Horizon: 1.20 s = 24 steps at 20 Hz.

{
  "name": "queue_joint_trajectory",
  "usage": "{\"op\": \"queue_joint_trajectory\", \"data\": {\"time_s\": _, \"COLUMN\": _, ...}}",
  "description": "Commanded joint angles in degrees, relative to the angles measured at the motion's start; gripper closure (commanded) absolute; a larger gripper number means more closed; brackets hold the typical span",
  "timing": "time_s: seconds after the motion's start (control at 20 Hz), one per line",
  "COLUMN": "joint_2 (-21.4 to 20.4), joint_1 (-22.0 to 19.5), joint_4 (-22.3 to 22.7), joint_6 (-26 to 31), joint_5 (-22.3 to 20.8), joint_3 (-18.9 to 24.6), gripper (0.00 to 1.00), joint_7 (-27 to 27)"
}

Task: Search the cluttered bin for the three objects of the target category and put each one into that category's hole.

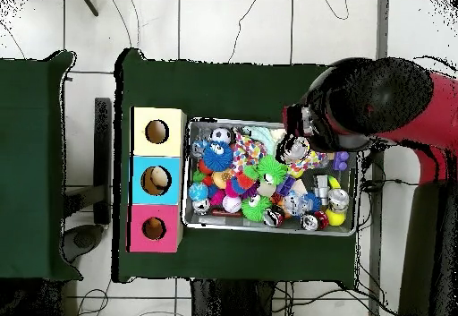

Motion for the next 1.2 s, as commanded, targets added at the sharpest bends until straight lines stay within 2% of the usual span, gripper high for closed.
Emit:
{"op": "queue_joint_trajectory", "data": {"time_s": 0.05, "joint_2": 2.6, "joint_1": 0.3, "joint_4": -0.3, "joint_6": 7.6, "joint_5": -6.3, "joint_3": 0.1, "gripper": 1.00, "joint_7": -6.4}}
{"op": "queue_joint_trajectory", "data": {"time_s": 0.1, "joint_2": 2.8, "joint_1": 0.1, "joint_4": -0.2, "joint_6": 3.4, "joint_5": -5.1, "joint_3": 0.4, "gripper": 1.00, "joint_7": -4.4}}
{"op": "queue_joint_trajectory", "data": {"time_s": 0.2, "joint_2": 3.0, "joint_1": 0.5, "joint_4": -1.2, "joint_6": 8.8, "joint_5": -6.8, "joint_3": 0.3, "gripper": 1.00, "joint_7": -6.4}}
{"op": "queue_joint_trajectory", "data": {"time_s": 0.25, "joint_2": 3.0, "joint_1": 0.2, "joint_4": -0.8, "joint_6": 5.5, "joint_5": -5.6, "joint_3": 0.6, "gripper": 1.00, "joint_7": -4.8}}
{"op": "queue_joint_trajectory", "data": {"time_s": 0.3, "joint_2": 4.1, "joint_1": 0.6, "joint_4": -2.1, "joint_6": 5.9, "joint_5": -6.2, "joint_3": 0.9, "gripper": 1.00, "joint_7": -4.6}}
{"op": "queue_joint_trajectory", "data": {"time_s": 0.9, "joint_2": 6.6, "joint_1": 1.6, "joint_4": -6.1, "joint_6": 7.6, "joint_5": -7.0, "joint_3": 1.3, "gripper": 1.00, "joint_7": -4.0}}
{"op": "queue_joint_trajectory", "data": {"time_s": 1.2, "joint_2": 6.8, "joint_1": 1.9, "joint_4": -7.4, "joint_6": 8.7, "joint_5": -7.0, "joint_3": 1.0, "gripper": 1.00, "joint_7": -4.2}}
